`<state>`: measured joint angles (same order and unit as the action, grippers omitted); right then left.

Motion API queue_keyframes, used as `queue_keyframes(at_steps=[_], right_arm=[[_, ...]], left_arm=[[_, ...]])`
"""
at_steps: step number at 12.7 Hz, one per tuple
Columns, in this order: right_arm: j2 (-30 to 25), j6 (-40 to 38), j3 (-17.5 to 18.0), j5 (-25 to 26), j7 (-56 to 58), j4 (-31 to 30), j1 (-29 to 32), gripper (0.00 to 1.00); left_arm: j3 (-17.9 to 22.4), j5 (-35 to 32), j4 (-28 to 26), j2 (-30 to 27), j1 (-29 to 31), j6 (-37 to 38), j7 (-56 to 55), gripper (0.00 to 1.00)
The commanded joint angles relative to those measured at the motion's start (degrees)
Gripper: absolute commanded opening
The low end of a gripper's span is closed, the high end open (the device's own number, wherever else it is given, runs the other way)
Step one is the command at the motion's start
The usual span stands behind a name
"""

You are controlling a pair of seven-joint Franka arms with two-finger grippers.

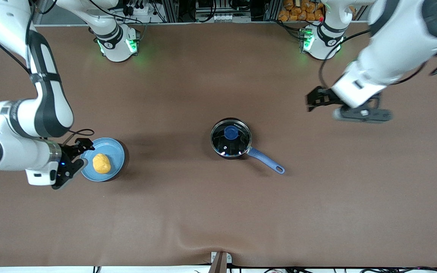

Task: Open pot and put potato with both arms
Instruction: 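Reach the right gripper to the potato while the left gripper reaches the lid, then grasp the potato with the right gripper while the left gripper grasps the knob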

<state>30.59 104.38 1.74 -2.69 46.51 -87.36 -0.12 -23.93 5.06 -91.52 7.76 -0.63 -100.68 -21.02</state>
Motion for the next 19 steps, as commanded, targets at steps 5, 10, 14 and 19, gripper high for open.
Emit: queue_keyframes(at_steps=[5,10,14,19], right_arm=[[6.8,10.9,0.4,-3.0,11.0,-2.9,1.3,1.0],[9.0,13.0,0.3,-3.0,11.2,-4.1,2.2,1.0],[9.9,13.2,0.3,-3.1,11.1,-4.7,2.8,1.0],[10.5,13.1,0.3,-3.5,11.3,-4.8,3.4,0.81]], left_arm=[[-0.9,-8.0,1.2,9.4,-11.3,-9.5,-15.1,1.0],[-0.9,-16.7,1.1,15.8,-17.4,-15.7,-29.0,1.0],[-0.9,-21.7,0.6,20.0,-19.6,-19.4,-34.6,1.0],[-0.9,-27.7,-0.3,23.4,-22.7,-21.8,-43.7,1.0]])
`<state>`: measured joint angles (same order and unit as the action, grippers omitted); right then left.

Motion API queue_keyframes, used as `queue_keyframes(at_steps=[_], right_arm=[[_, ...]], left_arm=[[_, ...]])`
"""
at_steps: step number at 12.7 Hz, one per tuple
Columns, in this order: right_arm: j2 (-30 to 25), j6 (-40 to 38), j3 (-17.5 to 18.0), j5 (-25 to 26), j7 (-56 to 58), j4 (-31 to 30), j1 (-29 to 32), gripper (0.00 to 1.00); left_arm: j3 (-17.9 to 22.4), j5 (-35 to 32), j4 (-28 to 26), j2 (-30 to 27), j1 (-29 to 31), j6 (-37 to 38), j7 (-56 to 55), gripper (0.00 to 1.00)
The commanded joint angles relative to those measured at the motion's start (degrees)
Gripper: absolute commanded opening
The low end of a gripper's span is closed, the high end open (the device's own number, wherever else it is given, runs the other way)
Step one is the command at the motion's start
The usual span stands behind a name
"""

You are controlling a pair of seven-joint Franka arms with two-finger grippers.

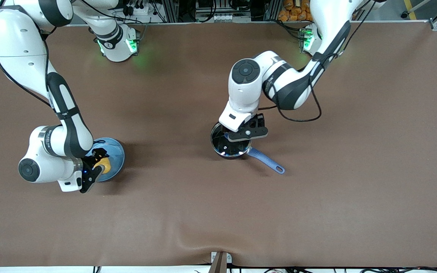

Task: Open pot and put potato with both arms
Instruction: 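Grasp the potato with the right gripper while the left gripper grasps the knob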

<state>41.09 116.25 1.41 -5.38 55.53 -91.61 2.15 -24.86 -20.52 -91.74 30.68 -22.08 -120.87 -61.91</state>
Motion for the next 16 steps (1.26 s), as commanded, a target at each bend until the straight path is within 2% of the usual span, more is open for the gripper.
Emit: queue_keyframes(at_steps=[1,3,5,9,12,14,16], right_arm=[[-0.1,0.9,0.6,-0.8,2.2,-0.5,1.0,0.63],[-0.3,0.6,0.6,-0.8,2.0,-0.3,0.8,0.24],[-0.2,0.6,0.6,-0.8,2.0,-0.1,1.0,0.01],[-1.5,-1.7,0.7,-0.9,-0.5,1.8,0.3,0.0],[-2.9,-3.0,1.1,-3.1,-2.6,3.7,-1.0,0.0],[-5.1,-4.5,1.1,-3.5,-8.7,3.7,-2.8,0.0],[-6.9,-5.5,3.2,-3.7,-15.3,3.7,-3.8,0.0]], left_arm=[[0.1,-2.1,-0.3,1.1,-1.4,-2.4,-3.9,1.0],[0.1,-2.2,-0.5,2.0,-1.7,-3.1,-4.3,1.0],[0.1,-4.7,-1.2,2.5,-2.0,-3.8,-4.3,1.0],[0.1,-5.0,-1.5,3.4,-2.6,-5.1,-4.4,1.0],[0.1,-5.1,-1.4,3.6,-2.8,-5.2,-4.4,1.0],[0.1,-5.1,-1.3,4.1,-3.0,-5.2,-4.4,1.0],[0.1,-5.1,-1.2,4.7,-3.0,-6.1,-4.4,0.99]])
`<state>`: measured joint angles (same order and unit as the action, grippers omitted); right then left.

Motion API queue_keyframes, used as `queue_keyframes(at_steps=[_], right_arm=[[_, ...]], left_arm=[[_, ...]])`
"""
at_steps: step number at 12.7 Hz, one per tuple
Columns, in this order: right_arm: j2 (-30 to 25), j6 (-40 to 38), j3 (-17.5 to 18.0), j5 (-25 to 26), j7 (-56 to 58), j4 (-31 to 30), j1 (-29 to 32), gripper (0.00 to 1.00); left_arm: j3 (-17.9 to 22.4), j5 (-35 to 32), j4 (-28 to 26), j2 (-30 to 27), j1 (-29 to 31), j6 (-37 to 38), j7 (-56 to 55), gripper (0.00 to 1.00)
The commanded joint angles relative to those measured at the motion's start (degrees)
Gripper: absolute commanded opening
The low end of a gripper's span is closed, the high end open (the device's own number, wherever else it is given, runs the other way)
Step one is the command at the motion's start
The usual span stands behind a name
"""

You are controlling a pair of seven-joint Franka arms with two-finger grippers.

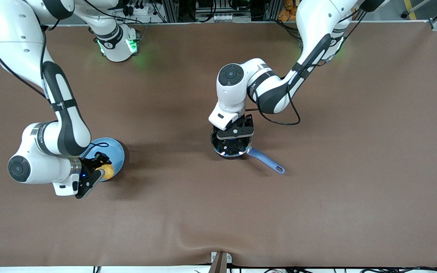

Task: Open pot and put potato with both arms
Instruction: 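Lift the lid off with the left gripper while the right gripper carries potato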

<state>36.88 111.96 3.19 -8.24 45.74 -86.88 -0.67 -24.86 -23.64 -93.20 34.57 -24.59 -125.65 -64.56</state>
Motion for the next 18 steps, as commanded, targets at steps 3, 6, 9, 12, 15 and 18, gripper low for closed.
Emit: queue_keyframes(at_steps=[3,6,9,12,15,18], right_arm=[[-4.4,-2.2,4.1,-0.8,-15.6,-1.0,-2.5,0.0],[-6.2,-2.3,7.0,-0.6,-28.2,-1.0,-4.8,0.0],[-6.8,-2.5,10.2,-0.6,-41.0,-1.0,-8.4,0.0],[-6.8,-0.9,12.4,-0.8,-46.6,-1.0,-10.3,0.0],[-6.6,0.6,13.1,-1.0,-50.1,-1.0,-11.6,0.0],[-6.5,3.0,13.2,-2.9,-54.2,-1.3,-14.3,0.0]], left_arm=[[0.1,-1.9,0.2,0.7,-0.4,-1.4,-1.5,0.78],[0.2,-1.9,0.1,0.4,-0.2,-1.3,-1.6,0.27],[0.1,-1.8,0.5,-1.3,-0.1,-0.7,-1.7,0.0],[0.0,-0.9,1.1,-6.9,0.7,3.5,-1.1,0.0],[0.0,3.8,1.3,-13.0,5.7,9.3,5.3,0.0],[0.0,11.9,0.7,-17.0,16.5,14.1,19.4,0.0]])
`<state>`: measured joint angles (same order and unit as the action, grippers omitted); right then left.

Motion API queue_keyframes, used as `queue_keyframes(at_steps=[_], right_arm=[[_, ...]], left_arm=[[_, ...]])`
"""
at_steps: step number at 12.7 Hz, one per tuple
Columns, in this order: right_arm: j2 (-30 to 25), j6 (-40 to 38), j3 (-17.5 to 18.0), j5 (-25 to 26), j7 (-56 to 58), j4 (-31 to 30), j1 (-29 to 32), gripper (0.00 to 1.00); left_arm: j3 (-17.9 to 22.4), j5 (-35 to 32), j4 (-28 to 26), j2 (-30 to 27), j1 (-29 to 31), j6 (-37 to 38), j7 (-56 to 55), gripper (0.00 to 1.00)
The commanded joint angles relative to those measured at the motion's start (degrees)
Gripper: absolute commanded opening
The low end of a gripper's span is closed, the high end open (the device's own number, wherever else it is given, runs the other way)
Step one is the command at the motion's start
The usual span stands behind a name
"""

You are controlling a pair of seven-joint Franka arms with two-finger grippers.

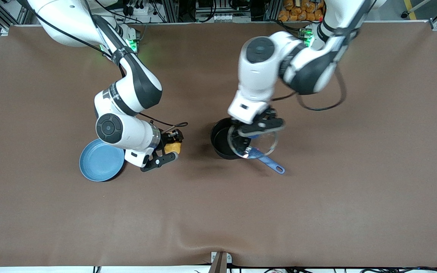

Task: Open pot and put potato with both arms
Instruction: 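Lift the lid off with the left gripper while the right gripper carries potato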

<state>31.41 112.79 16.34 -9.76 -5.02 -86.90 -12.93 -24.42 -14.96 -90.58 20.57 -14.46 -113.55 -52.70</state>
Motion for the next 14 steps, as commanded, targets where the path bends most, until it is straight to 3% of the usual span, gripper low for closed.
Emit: queue_keyframes(at_steps=[1,6,8,10,14], right_arm=[[-0.7,4.2,0.0,-1.4,-5.8,-1.3,-4.1,0.0],[1.5,14.5,-0.3,1.0,-11.7,-1.8,-13.9,0.0],[3.7,17.5,-0.3,5.1,-11.7,-1.8,-15.4,0.0],[5.7,20.7,-0.3,5.9,-18.0,-1.7,-17.7,0.0],[8.3,25.1,-0.3,8.2,-21.3,-1.6,-19.3,0.0]], left_arm=[[-0.5,3.6,-2.4,-3.4,10.4,3.4,12.2,0.0],[-0.6,10.0,-8.8,-2.9,27.8,1.7,32.8,0.0],[-0.6,10.1,-16.3,-2.5,32.1,-7.2,38.6,0.0],[-0.5,9.9,-22.2,-0.9,34.0,-17.3,40.7,0.0],[-0.3,9.4,-25.7,5.1,37.0,-27.4,46.1,0.0]])
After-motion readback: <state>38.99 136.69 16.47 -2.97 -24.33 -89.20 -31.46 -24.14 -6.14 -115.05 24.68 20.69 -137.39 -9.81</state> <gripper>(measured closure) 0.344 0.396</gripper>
